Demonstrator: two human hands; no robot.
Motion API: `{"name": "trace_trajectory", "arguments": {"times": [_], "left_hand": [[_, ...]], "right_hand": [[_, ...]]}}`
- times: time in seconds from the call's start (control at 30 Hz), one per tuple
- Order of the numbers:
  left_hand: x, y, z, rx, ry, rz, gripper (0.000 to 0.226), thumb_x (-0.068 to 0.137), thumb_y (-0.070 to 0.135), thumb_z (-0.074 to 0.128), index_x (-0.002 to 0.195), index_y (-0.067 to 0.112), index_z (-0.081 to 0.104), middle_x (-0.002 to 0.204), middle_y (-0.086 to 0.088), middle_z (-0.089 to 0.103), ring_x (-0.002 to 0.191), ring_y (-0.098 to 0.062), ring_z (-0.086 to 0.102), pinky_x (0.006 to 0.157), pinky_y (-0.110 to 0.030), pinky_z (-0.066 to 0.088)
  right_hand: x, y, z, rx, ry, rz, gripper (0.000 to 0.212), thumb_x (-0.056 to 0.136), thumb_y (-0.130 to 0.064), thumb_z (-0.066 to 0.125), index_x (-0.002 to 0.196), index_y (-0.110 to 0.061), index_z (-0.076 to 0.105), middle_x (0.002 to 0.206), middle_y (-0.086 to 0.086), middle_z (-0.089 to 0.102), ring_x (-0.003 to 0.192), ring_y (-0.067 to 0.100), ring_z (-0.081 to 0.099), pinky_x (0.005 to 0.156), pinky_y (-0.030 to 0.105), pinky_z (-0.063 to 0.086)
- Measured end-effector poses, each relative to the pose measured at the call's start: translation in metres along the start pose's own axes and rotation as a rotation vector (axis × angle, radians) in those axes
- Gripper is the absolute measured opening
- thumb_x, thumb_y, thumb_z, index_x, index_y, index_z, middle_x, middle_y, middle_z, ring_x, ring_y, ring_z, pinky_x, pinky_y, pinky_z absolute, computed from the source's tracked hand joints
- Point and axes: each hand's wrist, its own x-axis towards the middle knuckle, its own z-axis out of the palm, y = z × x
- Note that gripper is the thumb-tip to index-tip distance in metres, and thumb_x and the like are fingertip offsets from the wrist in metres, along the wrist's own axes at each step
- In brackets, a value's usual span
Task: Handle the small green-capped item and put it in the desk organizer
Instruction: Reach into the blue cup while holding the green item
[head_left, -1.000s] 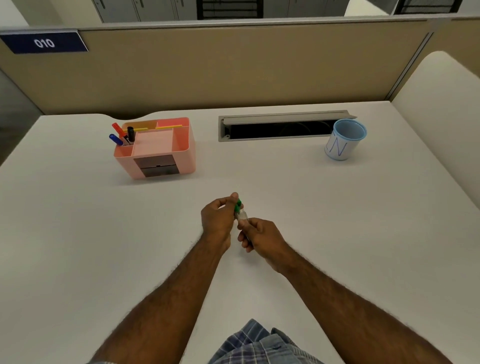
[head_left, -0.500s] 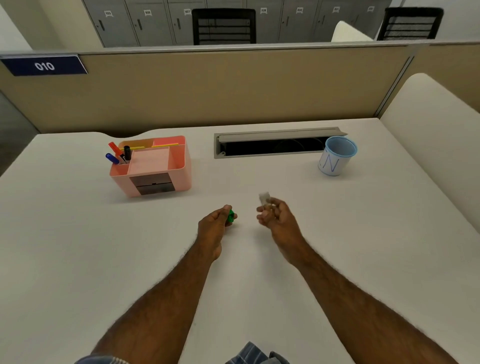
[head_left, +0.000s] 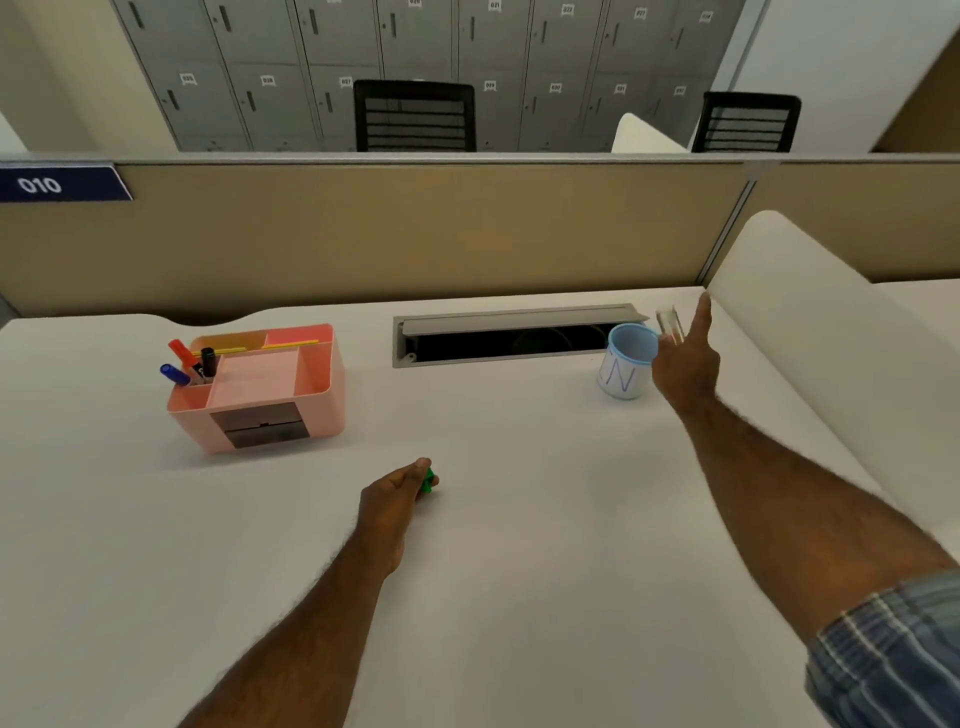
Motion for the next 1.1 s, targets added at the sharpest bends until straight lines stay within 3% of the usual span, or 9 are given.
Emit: {"name": "trace_trajectory", "arguments": {"times": [0.17, 0.27, 0.37, 0.5, 0.57, 0.77, 0.9, 1.03, 1.1], "left_hand": [[0.001, -0.003, 0.0, 0.012, 0.0, 0.022, 0.031, 0.084, 0.031, 0.071, 0.105, 0.009, 0.074, 0.103, -0.011, 0.075, 0.105, -0.025, 0.067, 0.097, -0.033, 0.048], [0.001, -0.003, 0.0, 0.028, -0.001, 0.037, 0.033, 0.083, 0.031, 0.072, 0.106, 0.008, 0.074, 0.102, -0.01, 0.075, 0.103, -0.024, 0.068, 0.095, -0.032, 0.048], [0.0, -0.003, 0.001, 0.033, 0.0, 0.046, 0.034, 0.084, 0.031, 0.071, 0.108, 0.007, 0.074, 0.103, -0.011, 0.075, 0.101, -0.023, 0.067, 0.092, -0.03, 0.048], [-0.002, -0.003, 0.002, 0.029, 0.003, 0.051, 0.031, 0.084, 0.03, 0.071, 0.106, 0.008, 0.074, 0.102, -0.01, 0.075, 0.098, -0.021, 0.067, 0.089, -0.029, 0.047], [-0.003, -0.003, 0.002, 0.025, 0.0, 0.053, 0.03, 0.085, 0.029, 0.07, 0.106, 0.008, 0.074, 0.101, -0.011, 0.075, 0.098, -0.021, 0.066, 0.091, -0.03, 0.047], [-0.006, -0.001, 0.003, 0.013, 0.003, 0.043, 0.03, 0.084, 0.029, 0.071, 0.105, 0.008, 0.074, 0.1, -0.011, 0.075, 0.097, -0.021, 0.067, 0.092, -0.03, 0.048], [-0.007, 0.0, 0.003, 0.01, 0.004, 0.039, 0.028, 0.084, 0.029, 0.072, 0.103, 0.009, 0.075, 0.099, -0.01, 0.075, 0.097, -0.021, 0.067, 0.089, -0.029, 0.046], [-0.009, 0.001, 0.003, 0.017, -0.004, 0.04, 0.011, 0.085, 0.029, 0.071, 0.09, 0.02, 0.075, 0.095, -0.007, 0.075, 0.094, -0.018, 0.066, 0.08, -0.025, 0.045], [-0.01, 0.001, 0.003, 0.015, 0.002, 0.037, 0.014, 0.084, 0.03, 0.071, 0.091, 0.019, 0.075, 0.095, -0.007, 0.075, 0.094, -0.018, 0.065, 0.079, -0.025, 0.045]], "right_hand": [[0.02, 0.016, -0.011, -0.336, -0.263, 0.009, 0.08, 0.093, -0.016, 0.053, 0.154, -0.027, 0.003, 0.1, 0.026, 0.064, 0.085, 0.04, 0.06, 0.07, 0.037, 0.043], [0.025, 0.011, -0.011, -0.419, -0.283, -0.036, 0.089, 0.091, -0.014, 0.057, 0.152, -0.03, -0.006, 0.083, 0.019, 0.056, 0.071, 0.032, 0.053, 0.064, 0.037, 0.043], [0.031, 0.005, -0.008, -0.45, -0.264, -0.099, 0.091, 0.09, -0.011, 0.059, 0.153, -0.027, -0.006, 0.082, 0.019, 0.055, 0.073, 0.033, 0.054, 0.065, 0.037, 0.044], [0.042, -0.005, -0.011, -0.701, -0.396, -0.259, 0.045, 0.095, -0.017, 0.051, 0.139, -0.013, 0.047, 0.12, 0.016, 0.064, 0.108, 0.033, 0.06, 0.093, 0.038, 0.05], [0.043, -0.008, -0.012, -0.786, -0.417, -0.279, 0.039, 0.093, -0.016, 0.053, 0.131, -0.007, 0.054, 0.128, 0.016, 0.062, 0.114, 0.032, 0.059, 0.098, 0.037, 0.048], [0.04, -0.016, -0.012, -0.717, -0.402, -0.172, 0.086, 0.087, -0.01, 0.058, 0.154, -0.027, 0.006, 0.118, 0.024, 0.062, 0.101, 0.038, 0.061, 0.08, 0.04, 0.049], [0.04, -0.019, -0.01, -0.697, -0.402, -0.165, 0.093, 0.086, -0.007, 0.061, 0.154, -0.028, 0.001, 0.111, 0.024, 0.064, 0.081, 0.032, 0.056, 0.07, 0.036, 0.046], [0.038, -0.018, -0.009, -0.669, -0.389, -0.141, 0.092, 0.086, -0.008, 0.06, 0.153, -0.029, 0.0, 0.113, 0.025, 0.063, 0.096, 0.038, 0.062, 0.078, 0.04, 0.049], [0.037, -0.019, -0.008, -0.62, -0.374, -0.109, 0.092, 0.087, -0.009, 0.06, 0.153, -0.029, 0.0, 0.112, 0.026, 0.063, 0.092, 0.037, 0.061, 0.077, 0.041, 0.049]]}}
